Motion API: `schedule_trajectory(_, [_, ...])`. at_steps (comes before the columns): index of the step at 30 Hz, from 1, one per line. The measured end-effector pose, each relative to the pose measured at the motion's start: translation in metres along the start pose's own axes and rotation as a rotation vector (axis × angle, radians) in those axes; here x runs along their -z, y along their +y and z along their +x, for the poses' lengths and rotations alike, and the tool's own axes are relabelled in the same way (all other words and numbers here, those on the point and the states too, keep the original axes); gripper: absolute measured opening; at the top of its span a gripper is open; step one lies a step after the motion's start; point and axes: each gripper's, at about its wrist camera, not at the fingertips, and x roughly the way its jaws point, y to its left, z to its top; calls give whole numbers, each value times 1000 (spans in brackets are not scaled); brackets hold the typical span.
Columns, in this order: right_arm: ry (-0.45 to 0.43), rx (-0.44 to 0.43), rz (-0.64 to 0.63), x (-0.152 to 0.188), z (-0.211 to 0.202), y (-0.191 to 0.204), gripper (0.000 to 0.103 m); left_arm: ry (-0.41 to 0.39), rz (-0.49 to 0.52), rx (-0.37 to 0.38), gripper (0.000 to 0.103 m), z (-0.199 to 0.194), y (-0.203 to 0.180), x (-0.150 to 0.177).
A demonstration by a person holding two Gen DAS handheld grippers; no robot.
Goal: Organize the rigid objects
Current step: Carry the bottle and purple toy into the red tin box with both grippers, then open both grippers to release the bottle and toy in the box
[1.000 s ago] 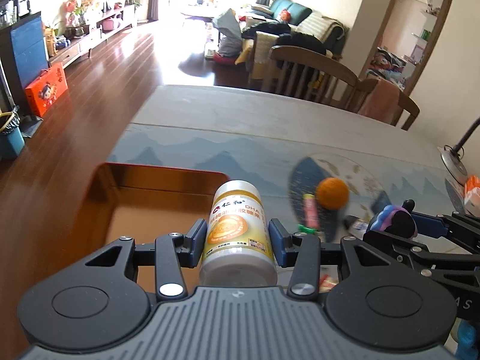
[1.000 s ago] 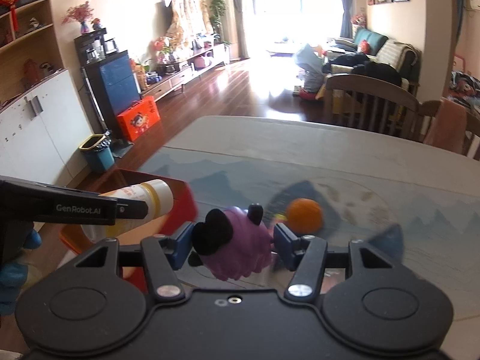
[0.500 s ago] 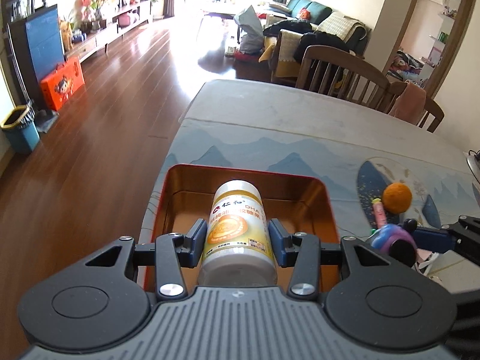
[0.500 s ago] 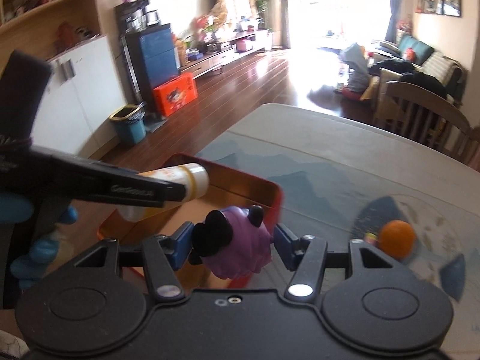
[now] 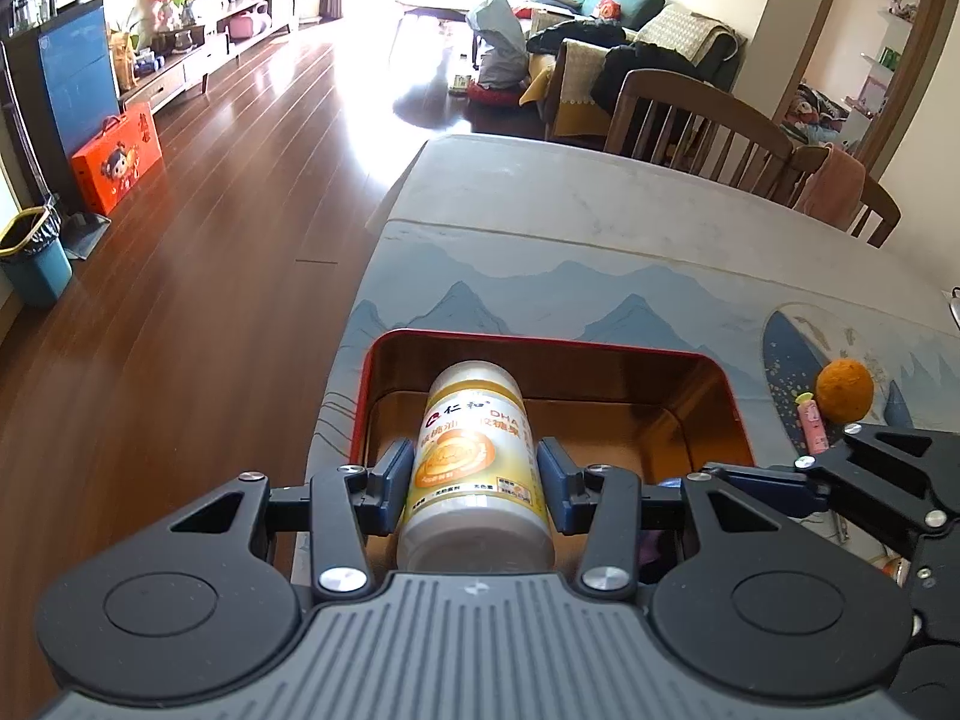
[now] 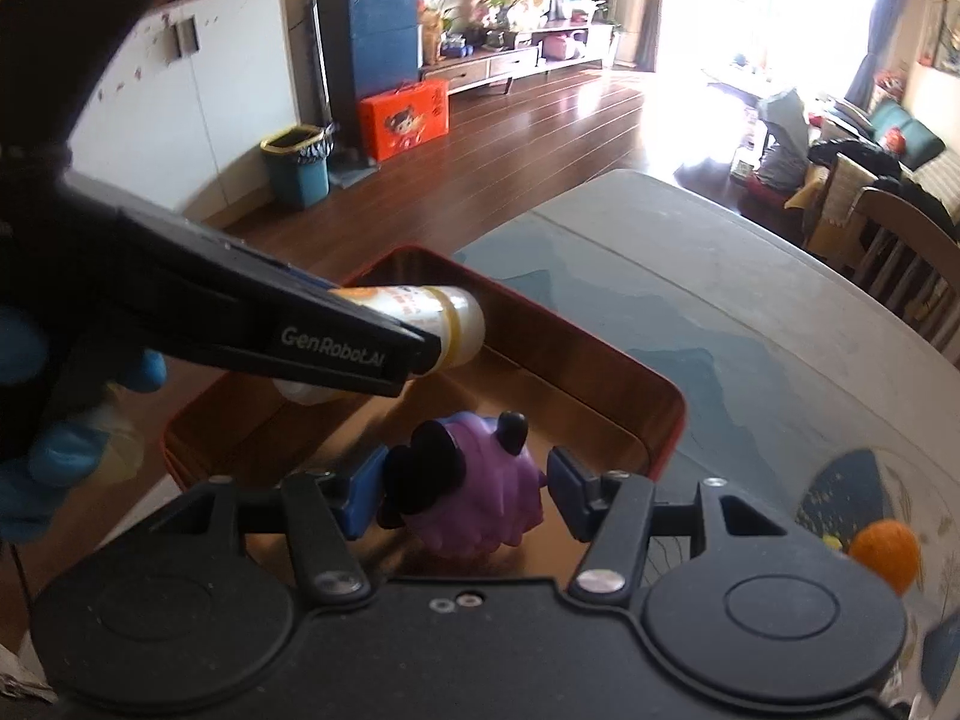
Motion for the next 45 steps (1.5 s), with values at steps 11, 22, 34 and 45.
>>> schedule_trajectory(11, [25,32,-62,6,18,11,57,38,-2,16,44,17,4,-2])
schedule_trajectory(22, [24,32,-86,10,7,15,59,75,38,4,44,27,-2,-2])
schedule_trajectory(34, [-11,-7,41,8,-23,5,65,42,28,-8,47,6,0,-2])
schedule_trajectory(45, [-90,37,142,10,-67,-3,78,-47,84,27,59,-38,-13,5])
